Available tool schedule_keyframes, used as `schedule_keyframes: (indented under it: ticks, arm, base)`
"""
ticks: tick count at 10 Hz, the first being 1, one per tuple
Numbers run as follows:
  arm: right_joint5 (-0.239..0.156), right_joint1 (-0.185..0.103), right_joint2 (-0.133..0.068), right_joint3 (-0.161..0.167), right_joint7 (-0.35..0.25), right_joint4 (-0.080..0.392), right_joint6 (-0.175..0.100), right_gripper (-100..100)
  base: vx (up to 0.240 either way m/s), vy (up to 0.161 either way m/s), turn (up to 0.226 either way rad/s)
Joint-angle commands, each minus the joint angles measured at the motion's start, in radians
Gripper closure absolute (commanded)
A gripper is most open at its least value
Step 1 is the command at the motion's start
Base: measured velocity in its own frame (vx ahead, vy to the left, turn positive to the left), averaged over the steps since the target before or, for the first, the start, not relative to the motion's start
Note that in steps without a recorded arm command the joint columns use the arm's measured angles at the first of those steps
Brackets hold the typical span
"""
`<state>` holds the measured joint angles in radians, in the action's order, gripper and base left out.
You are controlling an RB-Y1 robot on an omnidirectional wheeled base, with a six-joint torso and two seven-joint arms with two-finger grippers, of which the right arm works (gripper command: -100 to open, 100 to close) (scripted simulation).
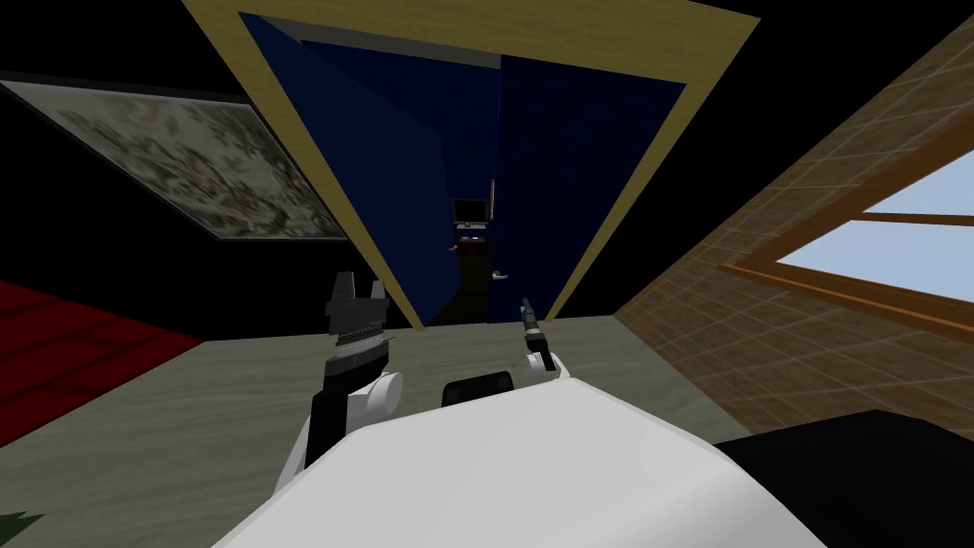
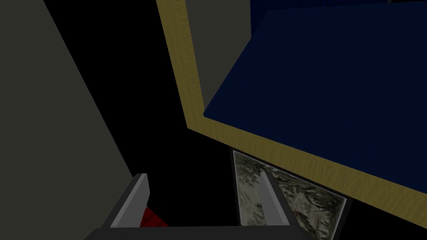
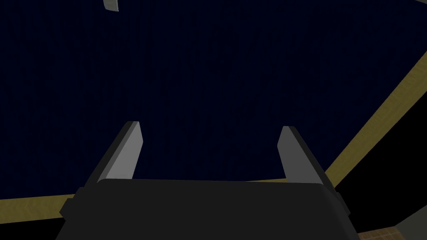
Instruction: Push the door open
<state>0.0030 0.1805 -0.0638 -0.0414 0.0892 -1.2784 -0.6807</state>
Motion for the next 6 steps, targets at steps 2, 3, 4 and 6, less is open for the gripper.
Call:
schedule_keyframes:
  ticks: [2, 3, 4, 6]
  arm:
    - [-0.003, -0.022, 0.007, -0.005, -0.006, 0.056, -0.006, -100]
    - [-0.004, -0.037, 0.014, -0.008, -0.009, 0.097, -0.012, -100]
    - [-0.005, -0.044, 0.018, -0.010, -0.010, 0.116, -0.015, -100]
    - [-0.007, -0.058, 0.025, -0.013, -0.013, 0.154, -0.020, -100]
  base:
    - [0.110, -0.014, 0.011]
    - [0.145, -0.035, 0.014]
    - [0.146, -0.026, 0.013]
    - [0.098, -0.011, 0.008]
